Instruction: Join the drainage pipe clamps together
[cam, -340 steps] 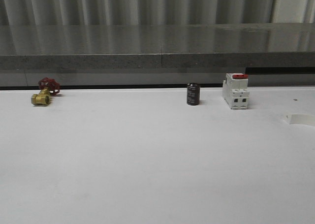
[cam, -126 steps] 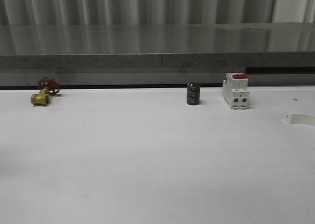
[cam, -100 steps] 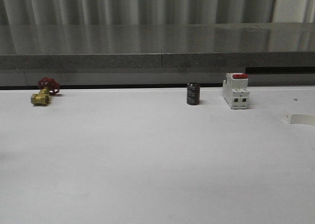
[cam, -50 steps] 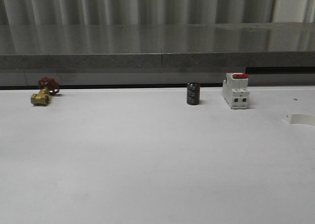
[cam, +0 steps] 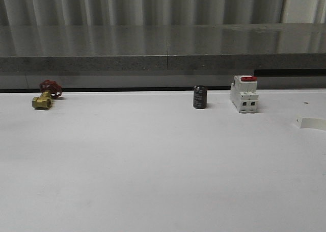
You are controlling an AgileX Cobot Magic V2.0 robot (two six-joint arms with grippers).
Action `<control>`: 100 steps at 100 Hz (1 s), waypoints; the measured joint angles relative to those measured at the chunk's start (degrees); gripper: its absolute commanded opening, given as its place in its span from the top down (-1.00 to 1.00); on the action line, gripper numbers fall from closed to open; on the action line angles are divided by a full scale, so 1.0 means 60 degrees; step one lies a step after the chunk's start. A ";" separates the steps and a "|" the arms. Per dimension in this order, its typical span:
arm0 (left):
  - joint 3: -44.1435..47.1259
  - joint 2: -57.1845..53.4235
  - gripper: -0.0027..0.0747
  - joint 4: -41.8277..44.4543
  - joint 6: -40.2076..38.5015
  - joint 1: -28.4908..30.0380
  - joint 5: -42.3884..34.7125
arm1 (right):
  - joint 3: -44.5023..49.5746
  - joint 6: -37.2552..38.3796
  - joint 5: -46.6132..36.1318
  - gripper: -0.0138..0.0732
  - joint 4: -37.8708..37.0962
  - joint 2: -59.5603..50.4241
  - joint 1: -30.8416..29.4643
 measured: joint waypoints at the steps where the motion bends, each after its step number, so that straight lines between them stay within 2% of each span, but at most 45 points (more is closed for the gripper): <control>1: 0.0000 0.0000 -0.35 0.0000 0.0000 0.0000 -0.0016 | 0.0000 0.0000 0.0000 0.83 0.0000 0.0000 0.0000; 21: 0.0000 0.0000 0.52 0.0000 0.0000 0.0000 -0.0151 | 0.0000 0.0000 0.0000 0.83 0.0000 0.0000 0.0000; 35: 0.0000 0.0000 0.84 0.0000 0.0023 0.0000 -0.0177 | 0.0000 0.0000 0.0000 0.83 0.0000 0.0000 0.0000; 47: 0.0000 0.0000 0.94 0.0000 0.0030 0.0000 -0.0177 | 0.0000 0.0000 0.0000 0.83 0.0000 0.0000 0.0000; 76: 0.0020 -0.0719 0.94 0.0128 -0.0003 -0.0449 -0.0021 | 0.0000 0.0000 0.0000 0.83 0.0000 0.0000 0.0000; 100: 0.0821 -0.2286 0.94 0.0457 -0.1385 -0.1642 0.0119 | 0.0000 0.0000 0.0000 0.83 0.0000 0.0000 0.0000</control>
